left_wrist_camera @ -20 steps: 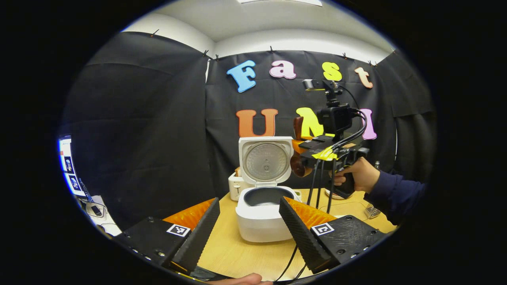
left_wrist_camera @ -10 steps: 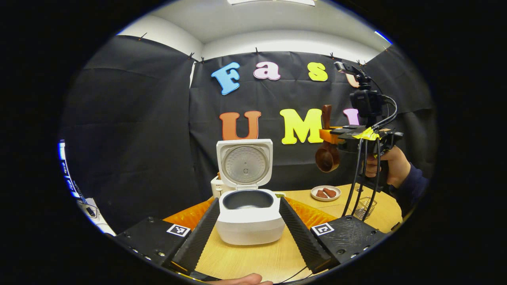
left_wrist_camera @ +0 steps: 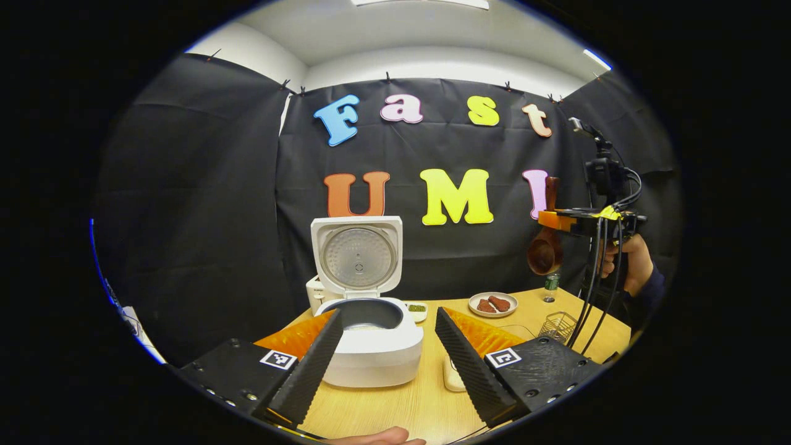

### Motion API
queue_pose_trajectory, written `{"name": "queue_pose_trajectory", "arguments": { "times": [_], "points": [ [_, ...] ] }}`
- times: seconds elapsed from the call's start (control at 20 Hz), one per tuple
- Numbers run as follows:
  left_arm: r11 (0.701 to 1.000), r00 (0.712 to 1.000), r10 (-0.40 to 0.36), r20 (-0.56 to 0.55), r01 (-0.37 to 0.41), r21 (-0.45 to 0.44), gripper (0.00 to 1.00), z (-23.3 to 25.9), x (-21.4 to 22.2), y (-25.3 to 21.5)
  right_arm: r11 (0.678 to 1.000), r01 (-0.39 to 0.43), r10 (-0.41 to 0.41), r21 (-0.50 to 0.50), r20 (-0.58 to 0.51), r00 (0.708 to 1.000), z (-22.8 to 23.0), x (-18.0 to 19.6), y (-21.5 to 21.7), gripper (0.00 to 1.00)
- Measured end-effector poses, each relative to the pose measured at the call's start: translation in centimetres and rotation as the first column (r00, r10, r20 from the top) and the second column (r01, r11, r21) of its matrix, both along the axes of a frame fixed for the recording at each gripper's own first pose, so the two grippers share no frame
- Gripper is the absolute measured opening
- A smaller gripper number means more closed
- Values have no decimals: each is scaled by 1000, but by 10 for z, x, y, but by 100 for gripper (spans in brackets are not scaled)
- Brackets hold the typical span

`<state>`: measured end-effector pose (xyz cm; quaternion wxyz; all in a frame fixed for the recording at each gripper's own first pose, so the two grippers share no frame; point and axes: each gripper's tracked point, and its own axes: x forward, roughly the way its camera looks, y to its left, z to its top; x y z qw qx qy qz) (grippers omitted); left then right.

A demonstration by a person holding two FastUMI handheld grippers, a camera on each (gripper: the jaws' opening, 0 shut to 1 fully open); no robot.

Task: Close the left gripper, press the button to open the rice cooker; take a wooden spoon from the chopstick holder with the right hand, scoop a spoonful of rice and pour it into the rice cooker, then put the wooden spoon back into the chopstick holder.

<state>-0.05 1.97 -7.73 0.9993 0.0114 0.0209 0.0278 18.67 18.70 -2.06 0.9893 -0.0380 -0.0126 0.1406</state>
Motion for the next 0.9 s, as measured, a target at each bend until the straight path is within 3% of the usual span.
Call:
{"name": "queue_pose_trajectory", "arguments": {
  "times": [0.6,0.9],
  "points": [
    [1000,1000,-17,-5,17,5,96,-8,23,-19,989,131,-121,65,-138,983,-87,23,-104,16],
    [1000,999,-29,-27,28,-9,95,-16,27,-25,984,168,-150,65,-223,963,-146,35,-127,18]
  ]
}}
